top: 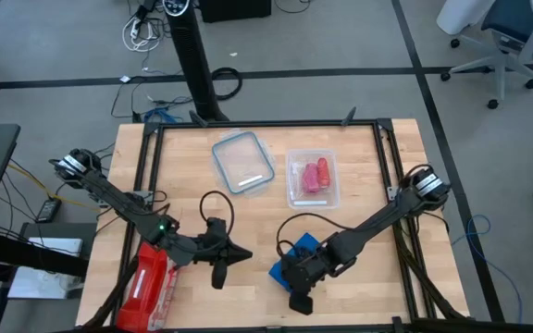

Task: Roll bandage
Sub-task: Roll the blue bandage

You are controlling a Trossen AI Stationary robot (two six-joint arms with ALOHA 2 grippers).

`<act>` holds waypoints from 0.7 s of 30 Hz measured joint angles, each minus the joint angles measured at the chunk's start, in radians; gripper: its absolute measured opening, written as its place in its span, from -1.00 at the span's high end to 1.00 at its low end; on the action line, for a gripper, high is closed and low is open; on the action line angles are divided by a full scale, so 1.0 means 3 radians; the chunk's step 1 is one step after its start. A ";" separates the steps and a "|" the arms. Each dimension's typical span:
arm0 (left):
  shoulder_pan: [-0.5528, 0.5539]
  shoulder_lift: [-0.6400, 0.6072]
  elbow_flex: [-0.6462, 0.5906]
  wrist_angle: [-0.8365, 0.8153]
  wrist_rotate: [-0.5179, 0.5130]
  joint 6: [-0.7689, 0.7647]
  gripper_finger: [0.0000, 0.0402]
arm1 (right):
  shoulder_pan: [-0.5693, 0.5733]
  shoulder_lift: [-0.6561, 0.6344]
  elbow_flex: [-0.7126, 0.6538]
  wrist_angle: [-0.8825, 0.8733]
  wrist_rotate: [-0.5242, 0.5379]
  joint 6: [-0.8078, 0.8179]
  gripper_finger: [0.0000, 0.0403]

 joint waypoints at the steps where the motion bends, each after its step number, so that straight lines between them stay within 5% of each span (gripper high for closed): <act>1: 0.0010 0.0000 0.0000 -0.0031 0.0003 -0.0035 1.00 | 0.0000 0.0039 0.0000 0.0008 -0.0043 -0.0001 0.99; 21: 0.0070 0.0001 0.0000 -0.0053 0.0091 -0.0348 1.00 | -0.0219 0.0402 0.0001 0.0258 -0.0204 -0.0290 1.00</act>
